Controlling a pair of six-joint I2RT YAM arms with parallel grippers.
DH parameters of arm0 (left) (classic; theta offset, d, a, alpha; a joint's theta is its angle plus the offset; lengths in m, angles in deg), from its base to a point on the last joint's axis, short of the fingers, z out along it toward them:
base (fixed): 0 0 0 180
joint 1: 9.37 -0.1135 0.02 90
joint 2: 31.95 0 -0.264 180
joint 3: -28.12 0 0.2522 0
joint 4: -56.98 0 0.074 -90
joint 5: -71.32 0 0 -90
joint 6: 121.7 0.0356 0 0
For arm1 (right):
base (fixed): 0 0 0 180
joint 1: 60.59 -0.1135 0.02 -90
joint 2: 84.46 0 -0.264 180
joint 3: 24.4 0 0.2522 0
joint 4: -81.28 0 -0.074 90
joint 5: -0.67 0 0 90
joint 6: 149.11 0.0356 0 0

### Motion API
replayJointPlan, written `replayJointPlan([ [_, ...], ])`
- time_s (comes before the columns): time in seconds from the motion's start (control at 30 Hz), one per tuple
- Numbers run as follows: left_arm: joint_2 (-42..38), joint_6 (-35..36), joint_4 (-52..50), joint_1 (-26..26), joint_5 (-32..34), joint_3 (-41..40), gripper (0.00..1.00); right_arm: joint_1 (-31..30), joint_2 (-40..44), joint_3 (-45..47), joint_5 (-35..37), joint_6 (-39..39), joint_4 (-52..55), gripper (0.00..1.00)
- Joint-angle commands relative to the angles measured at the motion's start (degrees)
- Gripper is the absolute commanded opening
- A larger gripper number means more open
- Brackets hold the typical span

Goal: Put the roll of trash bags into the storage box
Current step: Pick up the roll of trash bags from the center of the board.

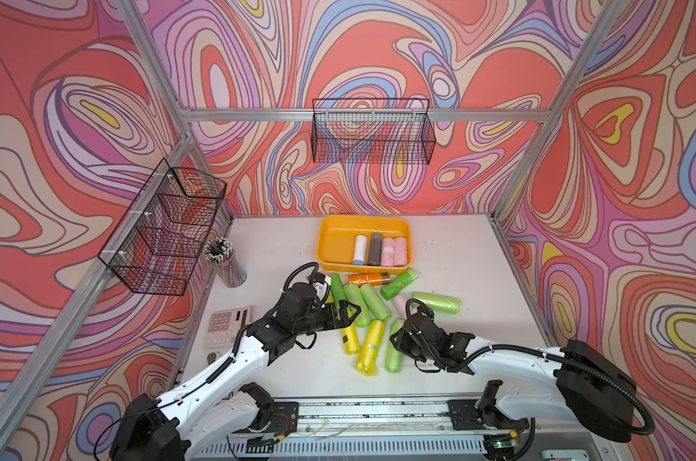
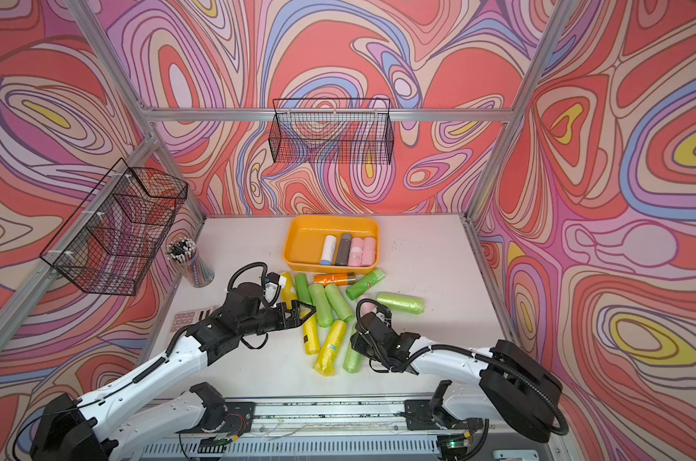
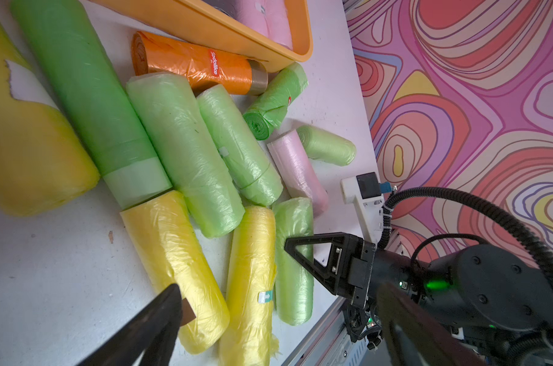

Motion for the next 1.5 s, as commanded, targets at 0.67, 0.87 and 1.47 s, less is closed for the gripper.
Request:
replayJointPlan([
  [0.67, 0.8, 0.1, 0.9, 0.3, -0.7, -1.1, 0.96, -0.3, 4.5, -6.6, 0.4, -0.3, 4.1, 0.32],
  [0.87, -0.4, 2.2, -1.5, 0.3, 1.5, -0.2, 0.96, -0.3, 4.3, -9.5, 2.1, -0.7, 7.1, 0.32],
  [1.47, -7.2, 8.9, -16.6, 0.3, 10.3, 5.8, 0.96, -0.3, -0.2, -23.3, 8.0, -6.7, 11.6, 0.30],
])
